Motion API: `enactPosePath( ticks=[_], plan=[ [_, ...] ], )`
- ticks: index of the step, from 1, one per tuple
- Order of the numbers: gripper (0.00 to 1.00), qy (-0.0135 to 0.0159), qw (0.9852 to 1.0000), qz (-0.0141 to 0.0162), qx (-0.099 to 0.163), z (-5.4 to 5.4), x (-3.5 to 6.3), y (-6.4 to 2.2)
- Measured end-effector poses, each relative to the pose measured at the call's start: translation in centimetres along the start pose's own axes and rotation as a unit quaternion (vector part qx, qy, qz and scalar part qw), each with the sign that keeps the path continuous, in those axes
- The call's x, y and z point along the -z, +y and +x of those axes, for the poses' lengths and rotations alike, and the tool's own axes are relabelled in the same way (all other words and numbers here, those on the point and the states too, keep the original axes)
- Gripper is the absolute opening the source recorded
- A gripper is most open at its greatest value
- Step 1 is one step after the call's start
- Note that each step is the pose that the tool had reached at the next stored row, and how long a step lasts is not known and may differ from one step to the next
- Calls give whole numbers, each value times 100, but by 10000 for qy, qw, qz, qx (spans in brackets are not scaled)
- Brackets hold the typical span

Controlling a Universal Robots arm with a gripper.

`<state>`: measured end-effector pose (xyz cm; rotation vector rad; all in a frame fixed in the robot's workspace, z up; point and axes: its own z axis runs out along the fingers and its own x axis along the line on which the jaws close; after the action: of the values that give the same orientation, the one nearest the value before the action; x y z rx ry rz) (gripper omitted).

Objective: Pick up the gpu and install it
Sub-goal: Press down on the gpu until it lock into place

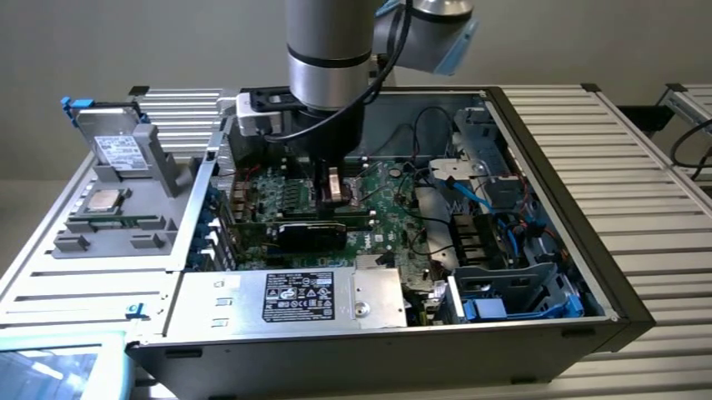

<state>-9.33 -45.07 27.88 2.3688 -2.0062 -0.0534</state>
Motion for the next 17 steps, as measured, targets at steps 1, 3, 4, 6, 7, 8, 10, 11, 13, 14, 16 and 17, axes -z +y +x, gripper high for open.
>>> enactPosePath(
  ticks=[1, 3, 4, 6, 7, 8, 10, 11, 13, 14, 16, 17],
  plan=[
    [12, -1, 10000, 0, 0, 0, -17, -5],
    [12, 0, 10000, 0, -1, 0, -52, -7],
    [12, 0, 10000, 0, -1, 0, -71, -8],
    [12, 0, 10000, 0, -1, 1, -107, -11],
    [12, 0, 10000, 0, -1, 1, -125, -12],
    [12, 4, 10000, -3, -1, 2, -138, -13],
    [12, 6, 10000, -6, 1, 3, -164, -15],
    [12, 2, 10000, -5, 0, 2, -168, -15],
    [12, -5, 10000, -8, -1, -2, -151, -15],
    [12, -16, 10000, -3, -1, -4, -116, -14],
    [12, -1, 10000, -17, -1, 1, -19, -7],
    [12, -2, 10000, -18, -1, 0, 20, -6]
  ],
)
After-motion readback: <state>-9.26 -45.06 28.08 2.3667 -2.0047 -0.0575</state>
